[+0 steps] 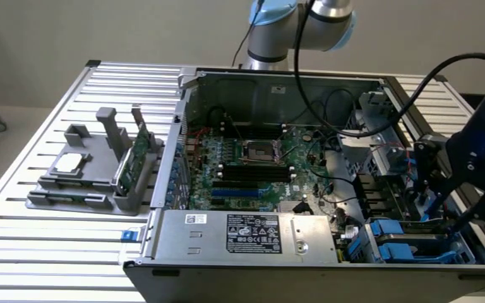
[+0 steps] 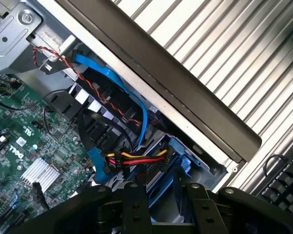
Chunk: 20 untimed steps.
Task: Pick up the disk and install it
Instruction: 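Insert the disk into the insertion slot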
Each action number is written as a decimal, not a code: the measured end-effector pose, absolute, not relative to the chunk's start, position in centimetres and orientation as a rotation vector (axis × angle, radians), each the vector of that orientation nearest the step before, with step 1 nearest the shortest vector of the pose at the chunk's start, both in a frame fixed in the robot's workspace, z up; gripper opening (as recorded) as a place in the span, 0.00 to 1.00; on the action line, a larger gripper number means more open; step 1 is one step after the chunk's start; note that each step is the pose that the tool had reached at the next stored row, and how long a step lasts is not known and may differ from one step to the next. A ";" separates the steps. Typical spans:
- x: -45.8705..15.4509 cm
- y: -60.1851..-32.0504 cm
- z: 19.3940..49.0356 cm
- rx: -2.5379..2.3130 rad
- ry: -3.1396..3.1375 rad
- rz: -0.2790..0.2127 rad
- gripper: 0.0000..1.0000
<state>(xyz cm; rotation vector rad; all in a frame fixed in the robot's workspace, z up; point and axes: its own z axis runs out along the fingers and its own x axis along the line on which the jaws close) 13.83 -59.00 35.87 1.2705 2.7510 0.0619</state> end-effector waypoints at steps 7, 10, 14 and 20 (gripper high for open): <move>13.9 -59.4 35.4 1.311 2.731 0.059 0.36; 13.9 -59.5 35.0 1.335 2.719 0.058 0.36; 13.9 -59.6 34.4 1.369 2.702 0.056 0.36; 13.9 -59.6 34.0 1.409 2.687 0.053 0.36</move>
